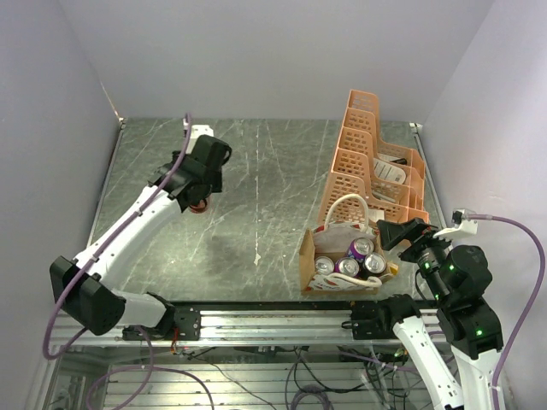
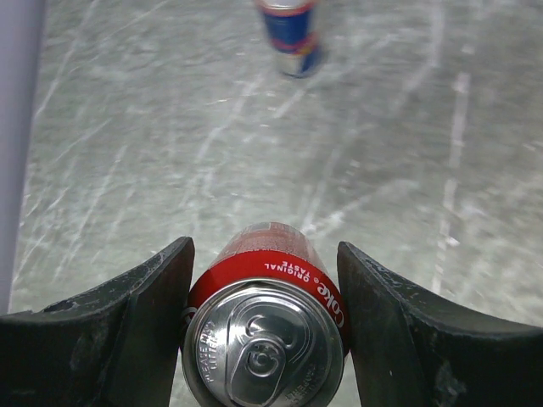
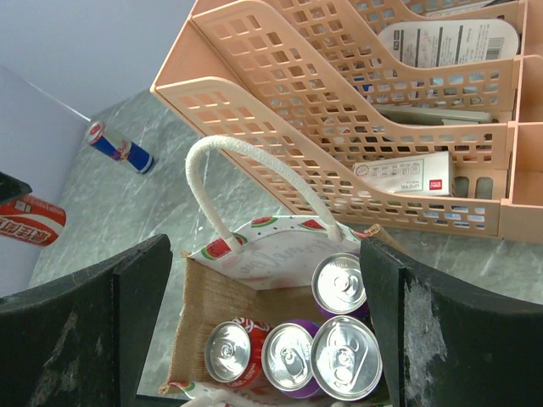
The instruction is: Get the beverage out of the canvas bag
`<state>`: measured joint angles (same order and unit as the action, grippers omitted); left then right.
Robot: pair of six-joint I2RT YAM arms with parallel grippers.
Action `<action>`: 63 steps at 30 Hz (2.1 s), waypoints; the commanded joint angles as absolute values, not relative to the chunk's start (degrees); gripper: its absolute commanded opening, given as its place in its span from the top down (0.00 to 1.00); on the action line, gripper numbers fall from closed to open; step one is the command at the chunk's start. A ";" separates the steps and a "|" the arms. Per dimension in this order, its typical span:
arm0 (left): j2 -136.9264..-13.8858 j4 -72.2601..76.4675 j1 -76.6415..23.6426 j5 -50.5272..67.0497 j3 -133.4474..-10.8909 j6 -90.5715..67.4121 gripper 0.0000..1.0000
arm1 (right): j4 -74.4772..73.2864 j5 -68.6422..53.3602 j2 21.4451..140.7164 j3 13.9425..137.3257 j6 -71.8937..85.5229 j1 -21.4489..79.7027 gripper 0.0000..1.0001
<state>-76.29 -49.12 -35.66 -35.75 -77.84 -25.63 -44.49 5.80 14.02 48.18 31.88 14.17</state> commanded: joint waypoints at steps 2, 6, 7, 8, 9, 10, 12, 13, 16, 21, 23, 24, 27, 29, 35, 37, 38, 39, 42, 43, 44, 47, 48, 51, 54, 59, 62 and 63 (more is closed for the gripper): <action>-74.37 -32.84 -25.91 -35.38 -72.54 -19.33 0.93 | -44.14 5.57 14.51 48.19 30.94 13.55 0.08; -77.43 -25.59 -18.42 -29.75 -70.15 -18.36 0.93 | -44.13 5.21 14.89 48.22 30.78 13.38 0.08; -79.03 -24.42 -16.78 -27.49 -70.29 -18.06 0.93 | -44.20 5.17 14.90 48.25 30.76 13.36 0.08; -80.16 -23.05 -15.06 -24.50 -70.43 -17.65 0.93 | -44.21 5.15 14.83 48.19 30.76 13.44 0.08; -81.24 -21.19 -14.40 -22.63 -70.59 -16.86 0.93 | -44.18 5.19 14.75 48.17 30.81 13.43 0.08; -82.47 -19.68 -14.07 -21.45 -70.59 -16.09 0.93 | -44.11 5.30 14.70 48.16 30.84 13.37 0.08; -84.83 -17.69 -13.64 -20.38 -70.41 -15.11 0.93 | -44.04 5.41 14.71 48.21 30.86 13.31 0.08; -86.14 -17.08 -13.36 -19.63 -70.48 -14.87 0.93 | -44.08 5.37 14.82 48.18 30.85 13.29 0.08; -89.53 -14.69 -12.92 -17.32 -71.05 -13.22 0.93 | -44.21 5.27 14.89 48.19 31.01 13.21 0.08; -94.03 -12.29 -12.92 -15.50 -73.15 -10.98 0.93 | -44.19 5.40 14.89 48.15 30.94 13.17 0.08; -95.27 -11.99 -12.92 -16.16 -73.32 -10.92 0.93 | -44.29 5.36 15.10 48.20 30.94 13.15 0.08; -95.80 -11.66 -12.92 -16.25 -73.04 -11.09 0.93 | -44.30 5.47 15.04 48.12 30.94 13.17 0.08; -97.49 -9.28 -12.83 -14.51 -72.02 -10.87 0.93 | -44.24 5.54 15.00 48.13 31.02 13.08 0.08; -98.74 -9.84 -12.79 -13.68 -72.91 -10.87 0.93 | -44.30 5.47 15.02 48.12 31.03 13.06 0.08; -99.10 -7.22 -11.16 -11.33 -71.80 -11.29 0.93 | -44.12 5.11 15.30 48.15 30.74 12.94 0.08; -99.57 -7.13 -10.91 -11.68 -71.87 -11.26 0.92 | -44.03 4.67 15.74 48.21 30.52 12.65 0.08; -99.90 -7.15 -10.82 -11.39 -72.01 -11.11 0.92 | -44.03 4.47 15.92 48.25 30.43 12.50 0.08; -100.19 -7.23 -10.69 -10.99 -72.16 -11.14 0.92 | -44.03 4.28 16.09 48.24 30.37 12.42 0.08; -101.02 -6.48 -10.46 -9.99 -72.38 -11.27 0.92 | -43.90 4.09 15.81 48.16 30.24 12.20 0.08; -101.43 -6.42 -10.42 -9.62 -72.65 -11.24 0.92 | -43.86 4.13 15.61 48.11 30.31 12.17 0.08; -101.90 -7.09 -10.33 -9.39 -73.11 -11.29 0.92 | -43.86 4.24 15.55 48.08 30.32 12.13 0.08; -102.40 -7.66 -10.28 -9.45 -73.58 -11.25 0.90 | -44.03 4.20 15.47 48.07 30.45 12.13 0.08; -102.44 -7.71 -10.28 -9.55 -73.53 -11.18 0.88 | -44.08 4.15 15.41 48.01 30.35 12.06 0.08; -102.92 -8.63 -10.26 -10.44 -73.92 -11.23 0.81 | -43.95 4.21 15.19 48.06 30.36 12.12 0.08; -104.02 -12.51 -10.20 -10.53 -76.33 -11.89 0.62 | -43.95 3.90 15.16 48.08 30.25 12.05 0.08; -100.17 -11.81 -10.21 -10.30 -74.89 -11.41 0.27 | -43.95 3.88 14.77 48.07 30.19 12.08 0.08; -97.65 -11.41 -10.20 -10.77 -73.70 -11.02 0.09 | -43.78 3.74 14.14 47.98 30.09 12.04 0.08; -97.16 -11.35 -10.20 -11.03 -73.46 -10.95 0.09 | -43.77 3.77 14.01 47.92 30.14 12.04 0.08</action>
<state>-102.83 -14.41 -10.68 -10.61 -73.34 -11.35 -44.47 4.23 15.35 48.18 30.89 12.43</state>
